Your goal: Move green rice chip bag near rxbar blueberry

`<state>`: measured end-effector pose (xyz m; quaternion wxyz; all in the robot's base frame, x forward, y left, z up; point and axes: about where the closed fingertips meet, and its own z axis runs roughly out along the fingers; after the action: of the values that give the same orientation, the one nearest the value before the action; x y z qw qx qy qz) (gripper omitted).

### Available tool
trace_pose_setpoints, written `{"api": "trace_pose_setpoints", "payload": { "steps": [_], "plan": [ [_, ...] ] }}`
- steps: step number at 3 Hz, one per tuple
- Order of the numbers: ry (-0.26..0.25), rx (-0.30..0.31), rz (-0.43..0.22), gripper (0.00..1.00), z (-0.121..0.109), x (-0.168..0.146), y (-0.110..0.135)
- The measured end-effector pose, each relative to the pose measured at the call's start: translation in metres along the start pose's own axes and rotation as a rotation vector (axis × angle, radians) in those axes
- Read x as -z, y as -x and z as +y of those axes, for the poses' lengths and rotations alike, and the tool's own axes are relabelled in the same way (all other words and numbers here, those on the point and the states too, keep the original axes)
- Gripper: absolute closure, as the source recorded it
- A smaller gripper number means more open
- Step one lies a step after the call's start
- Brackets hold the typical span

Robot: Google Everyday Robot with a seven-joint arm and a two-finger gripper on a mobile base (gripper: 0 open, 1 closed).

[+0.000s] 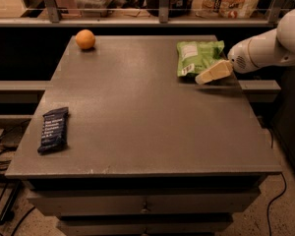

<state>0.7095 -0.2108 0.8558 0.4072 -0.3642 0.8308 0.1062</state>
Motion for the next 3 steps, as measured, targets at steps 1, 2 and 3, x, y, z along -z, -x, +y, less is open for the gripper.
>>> {"api": "trace_pose_setpoints", "payload": {
  "steps": [1,2,3],
  "plan": [
    [0.038,0.019,-0.005,0.18,0.015,-0.015,0.006],
    [0.058,0.044,-0.012,0.42,0.025,-0.021,0.013],
    [0.068,0.097,-0.007,0.65,0.035,-0.023,0.023]
  ]
}}
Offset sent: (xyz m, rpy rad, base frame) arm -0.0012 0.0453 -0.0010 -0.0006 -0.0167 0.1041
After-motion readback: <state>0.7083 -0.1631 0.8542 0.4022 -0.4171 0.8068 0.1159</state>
